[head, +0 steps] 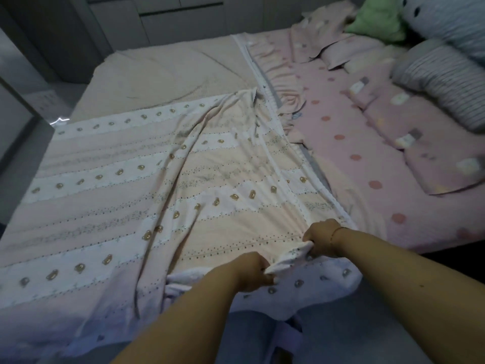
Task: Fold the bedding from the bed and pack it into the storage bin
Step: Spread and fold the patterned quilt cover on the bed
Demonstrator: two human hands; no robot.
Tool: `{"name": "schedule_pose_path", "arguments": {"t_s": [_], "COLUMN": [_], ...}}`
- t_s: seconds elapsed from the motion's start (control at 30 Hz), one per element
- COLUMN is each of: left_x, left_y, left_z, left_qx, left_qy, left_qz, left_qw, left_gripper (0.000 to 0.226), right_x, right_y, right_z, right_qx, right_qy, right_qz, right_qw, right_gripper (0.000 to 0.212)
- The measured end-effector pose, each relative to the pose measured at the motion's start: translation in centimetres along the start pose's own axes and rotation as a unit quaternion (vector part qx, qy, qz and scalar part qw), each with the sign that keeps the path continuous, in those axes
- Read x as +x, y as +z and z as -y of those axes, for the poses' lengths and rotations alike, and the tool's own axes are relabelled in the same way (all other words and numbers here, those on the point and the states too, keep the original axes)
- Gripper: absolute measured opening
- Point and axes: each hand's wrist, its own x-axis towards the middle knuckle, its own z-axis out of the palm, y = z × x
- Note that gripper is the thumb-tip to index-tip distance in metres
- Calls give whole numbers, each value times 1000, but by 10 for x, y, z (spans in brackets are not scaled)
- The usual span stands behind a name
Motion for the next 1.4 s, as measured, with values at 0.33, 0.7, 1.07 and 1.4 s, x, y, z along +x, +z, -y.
{"name": "schedule_pose_path", "arguments": {"t_s": [0.33, 0.7, 1.07, 1.4], "left_x": [-27, -28, -17, -49], "left_y": [73, 143, 184, 165], "left_z": [-68, -147, -158, -113], "left_qx": [-63, -111, -41, -85], "left_qy": [32, -4, -36, -97], "left_qz": [24, 12, 23, -14], "left_qw": [997, 994, 998, 992], "left_gripper": [24, 38, 24, 42], "right_x": [-65, -116, -119, -110], "right_y": [48, 83, 124, 103], "right_z": [-35, -89, -99, -58], "right_qx": [-49, -105, -158, -136], "right_qy": [15, -13, -39, 2], "right_qz": [9, 21, 31, 121], "right_qw": [999, 994, 986, 983], "right_gripper": [20, 7, 14, 46]}}
